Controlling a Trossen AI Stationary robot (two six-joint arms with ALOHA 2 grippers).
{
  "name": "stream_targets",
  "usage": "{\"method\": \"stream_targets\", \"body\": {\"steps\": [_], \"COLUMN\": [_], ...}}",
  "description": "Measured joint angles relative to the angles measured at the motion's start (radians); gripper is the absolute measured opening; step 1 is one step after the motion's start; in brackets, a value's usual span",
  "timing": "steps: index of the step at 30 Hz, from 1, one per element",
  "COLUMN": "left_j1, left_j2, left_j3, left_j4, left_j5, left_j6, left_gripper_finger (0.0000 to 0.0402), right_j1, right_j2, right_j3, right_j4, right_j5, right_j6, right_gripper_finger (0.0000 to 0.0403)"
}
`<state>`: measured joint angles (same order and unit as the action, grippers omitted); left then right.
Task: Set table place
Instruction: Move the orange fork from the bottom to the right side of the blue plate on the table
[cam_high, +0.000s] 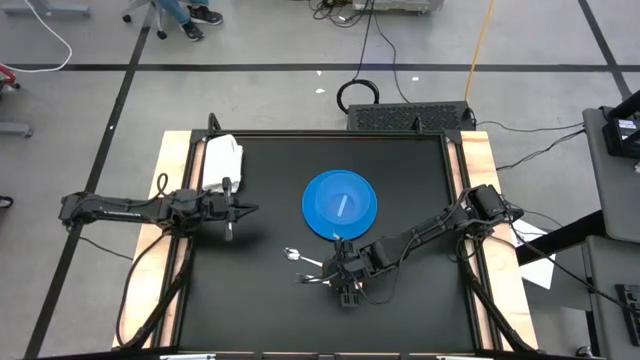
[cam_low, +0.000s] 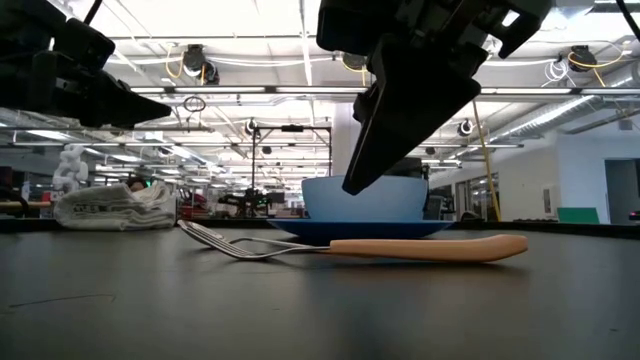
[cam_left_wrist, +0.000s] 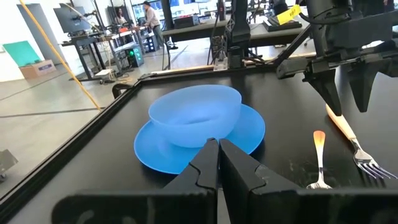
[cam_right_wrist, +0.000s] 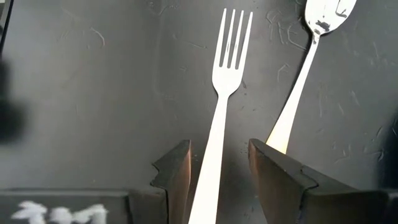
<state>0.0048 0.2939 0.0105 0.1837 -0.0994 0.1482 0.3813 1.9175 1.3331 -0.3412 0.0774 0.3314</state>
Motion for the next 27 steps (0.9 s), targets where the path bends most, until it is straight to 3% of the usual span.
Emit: {"method": "stream_targets", "body": {"steps": [22, 27], "left_j1": [0.0, 0.0], "left_j2": [0.0, 0.0], "left_j3": [0.0, 0.0], "left_j4": [0.0, 0.0], "left_j5": [0.0, 0.0], "left_j6": [-0.003, 0.0], "left_gripper_finger": [0.0019, 0.0019], "right_j1": [0.0, 0.001], "right_j2": [0.0, 0.0], "right_j3": [0.0, 0.0], "right_j4": [0.018, 0.024], "right_j5": [-0.001, -0.047], "right_j6": [0.016, 0.041], "right_gripper_finger": [0.015, 0.015]}}
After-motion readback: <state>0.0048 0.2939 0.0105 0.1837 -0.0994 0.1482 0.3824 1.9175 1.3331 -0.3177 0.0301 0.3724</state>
